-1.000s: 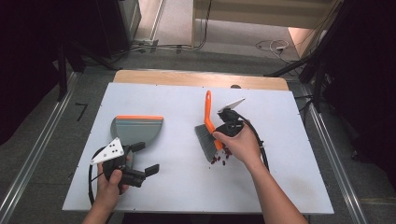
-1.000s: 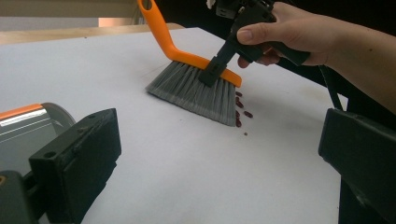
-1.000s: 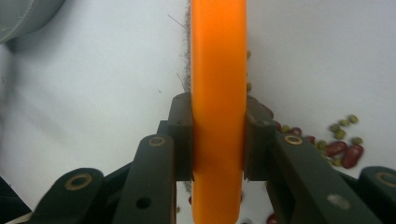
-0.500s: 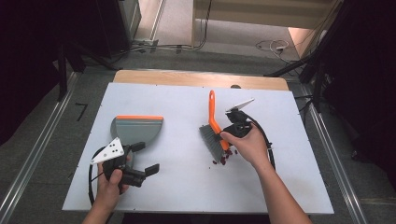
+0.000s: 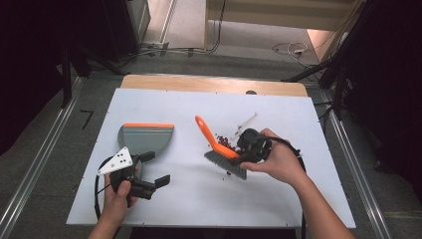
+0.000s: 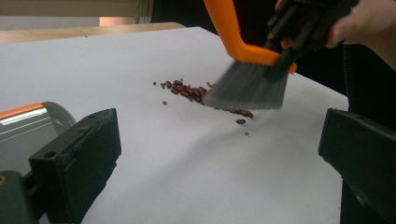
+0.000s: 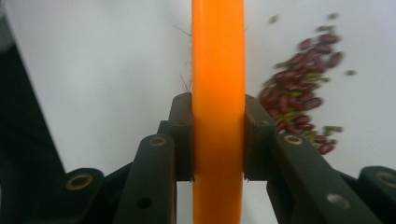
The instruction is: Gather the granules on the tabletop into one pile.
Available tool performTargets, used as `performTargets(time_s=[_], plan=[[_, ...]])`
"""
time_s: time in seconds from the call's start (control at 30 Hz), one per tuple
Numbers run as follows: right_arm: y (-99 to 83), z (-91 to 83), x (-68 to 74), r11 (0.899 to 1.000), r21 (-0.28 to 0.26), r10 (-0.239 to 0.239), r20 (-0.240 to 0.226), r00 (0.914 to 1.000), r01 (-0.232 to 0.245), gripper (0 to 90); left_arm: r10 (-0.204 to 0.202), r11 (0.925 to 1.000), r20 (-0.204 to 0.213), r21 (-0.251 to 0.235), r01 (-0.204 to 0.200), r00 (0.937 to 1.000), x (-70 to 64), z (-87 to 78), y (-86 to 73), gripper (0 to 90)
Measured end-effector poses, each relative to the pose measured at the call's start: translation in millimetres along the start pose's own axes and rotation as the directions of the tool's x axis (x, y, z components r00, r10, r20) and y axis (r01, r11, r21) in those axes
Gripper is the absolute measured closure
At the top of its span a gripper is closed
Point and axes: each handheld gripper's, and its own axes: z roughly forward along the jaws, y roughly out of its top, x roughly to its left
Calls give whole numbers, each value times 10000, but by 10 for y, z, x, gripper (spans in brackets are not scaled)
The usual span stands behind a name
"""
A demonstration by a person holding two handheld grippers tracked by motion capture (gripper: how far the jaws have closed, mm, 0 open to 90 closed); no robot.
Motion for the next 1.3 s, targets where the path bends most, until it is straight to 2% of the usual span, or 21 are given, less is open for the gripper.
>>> performTargets(time_s=[0.1,0.13,0.17,0.2,0.27,0.37,0.4,0.53,0.63,0.67,0.7,0.73,0.9,0.97,1.03,1.2,1.3], plan=[[-49,81,86,9962,586,-648,24,9979,646,687,10,10000,4,8,-10,10000,-3,4,-1,4],[-59,102,111,9956,710,-608,-46,9981,610,687,10,10000,2,9,-10,10000,-5,6,0,4],[-72,123,108,9924,741,-966,-208,9951,979,686,26,10000,2,18,-26,10000,-7,8,0,4],[-79,141,116,9909,732,-1108,-350,9932,1132,686,46,10000,-17,46,-46,10000,-8,7,1,4],[-80,189,135,9905,713,-1144,-439,9925,1173,686,52,10000,-23,64,-52,10000,-6,9,1,4],[-61,288,132,9837,1000,-1446,-545,9880,1495,687,15,10000,-18,36,-15,10000,-5,6,0,4],[-53,301,113,9833,861,-1556,-605,9860,1605,686,27,10000,-15,25,-27,10000,-4,4,0,4],[-29,320,-19,9848,671,-1564,-565,9861,1601,686,51,10000,-14,31,-51,10000,-1,-3,0,4],[-9,319,-79,9847,730,-1530,-749,9854,1585,686,41,10000,-5,29,-41,10000,1,-3,0,4],[1,318,-104,9819,671,-1726,-647,9829,1769,686,29,10000,2,16,-29,10000,2,-2,-1,4],[11,313,-117,9829,729,-1645,-625,9844,1689,687,24,10000,3,14,-24,10000,2,-2,-1,4],[23,314,-151,9810,743,-1757,-531,9830,1793,686,22,10000,2,9,-22,10000,2,0,-2,4],[71,310,-293,9834,753,-1632,-291,9862,1649,686,23,10000,-2,19,-23,10000,2,-2,-2,4],[85,320,-337,9879,693,-1357,-467,9896,1387,686,13,10000,-19,23,-13,10000,5,-7,-1,4],[98,326,-388,9876,675,-1379,-560,9889,1416,687,-2,10000,-47,15,2,10000,8,-10,-2,4],[127,314,-488,9879,673,-1373,-363,9899,1395,687,9,10000,-25,10,-9,10000,12,-7,-6,4],[132,309,-548,9927,543,-1064,-190,9941,1073,687,1,10000,-32,22,0,10000,9,-7,-6,4]])
